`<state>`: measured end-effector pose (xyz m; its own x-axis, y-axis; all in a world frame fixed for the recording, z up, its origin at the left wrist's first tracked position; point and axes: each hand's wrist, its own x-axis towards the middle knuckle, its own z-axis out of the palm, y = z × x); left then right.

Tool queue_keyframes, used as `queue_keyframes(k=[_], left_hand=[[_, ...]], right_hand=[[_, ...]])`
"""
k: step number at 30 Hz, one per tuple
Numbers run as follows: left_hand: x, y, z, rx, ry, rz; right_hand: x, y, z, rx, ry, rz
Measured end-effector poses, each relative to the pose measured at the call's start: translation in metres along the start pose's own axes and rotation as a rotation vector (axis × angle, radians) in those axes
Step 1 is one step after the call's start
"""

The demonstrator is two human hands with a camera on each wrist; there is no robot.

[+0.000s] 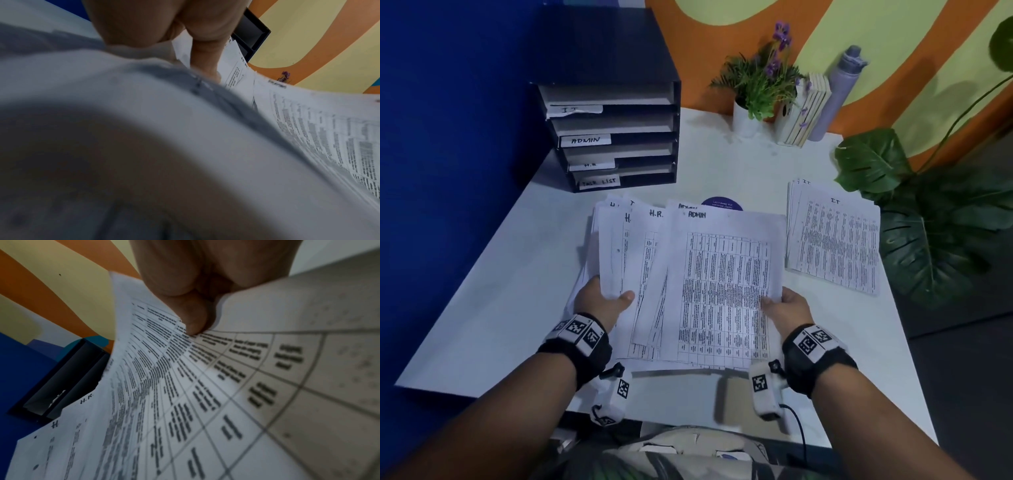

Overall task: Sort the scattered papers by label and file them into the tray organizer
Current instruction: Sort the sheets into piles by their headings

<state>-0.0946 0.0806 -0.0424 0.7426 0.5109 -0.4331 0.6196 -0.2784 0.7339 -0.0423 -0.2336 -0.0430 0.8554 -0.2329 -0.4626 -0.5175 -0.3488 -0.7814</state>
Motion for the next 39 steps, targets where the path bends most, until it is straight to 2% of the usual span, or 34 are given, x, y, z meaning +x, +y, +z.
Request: queue_keyframes(k=[6,11,15,19,22,24,25,26,28,30,32,36,39], left_hand=[[-0.004,0.008,0.001,-0.047,0.014,0.033],[0.0,0.021,0.005,-0.028,0.051,0.081],[0.006,0.031,0.007,-0.044,0.059,0.088],[0.01,0.037,0.011,-0.066,0.061,0.101],[0.006,0.043,0.016,-0.059,0.037,0.105],[0.001,0.046,0.02,-0.075,0.014,0.102],[-0.003,0.048,0.022,-0.091,0.004,0.112],[-0.006,0.049,0.025,-0.097,-0.006,0.116],[-0.013,0.052,0.032,-0.11,-0.016,0.123],[-0.016,0.054,0.036,-0.107,-0.028,0.118],[-0.015,0.052,0.039,-0.096,-0.042,0.106],[-0.01,0.047,0.037,-0.042,-0.03,0.155],[-0.006,0.048,0.032,-0.001,-0.002,0.155]], right_hand=[[0.006,0.003,-0.009,-0.074,0.052,-0.009],[0.007,0.013,-0.043,-0.248,0.128,0.012],[0.007,0.044,-0.086,-0.462,0.247,0.12],[0.001,0.066,-0.124,-0.539,0.34,0.28],[-0.004,0.066,-0.132,-0.573,0.42,0.372],[-0.008,0.055,-0.123,-0.676,0.475,0.319],[-0.008,0.047,-0.115,-0.679,0.48,0.232],[-0.006,0.037,-0.105,-0.601,0.44,0.121],[-0.006,0.013,-0.08,-0.293,0.228,-0.084],[-0.012,-0.01,-0.053,-0.083,-0.017,-0.1],[-0.013,-0.024,-0.032,-0.029,-0.134,-0.072],[-0.001,-0.027,-0.015,-0.111,-0.017,-0.126],[0.008,-0.026,-0.021,-0.126,-0.003,-0.125]])
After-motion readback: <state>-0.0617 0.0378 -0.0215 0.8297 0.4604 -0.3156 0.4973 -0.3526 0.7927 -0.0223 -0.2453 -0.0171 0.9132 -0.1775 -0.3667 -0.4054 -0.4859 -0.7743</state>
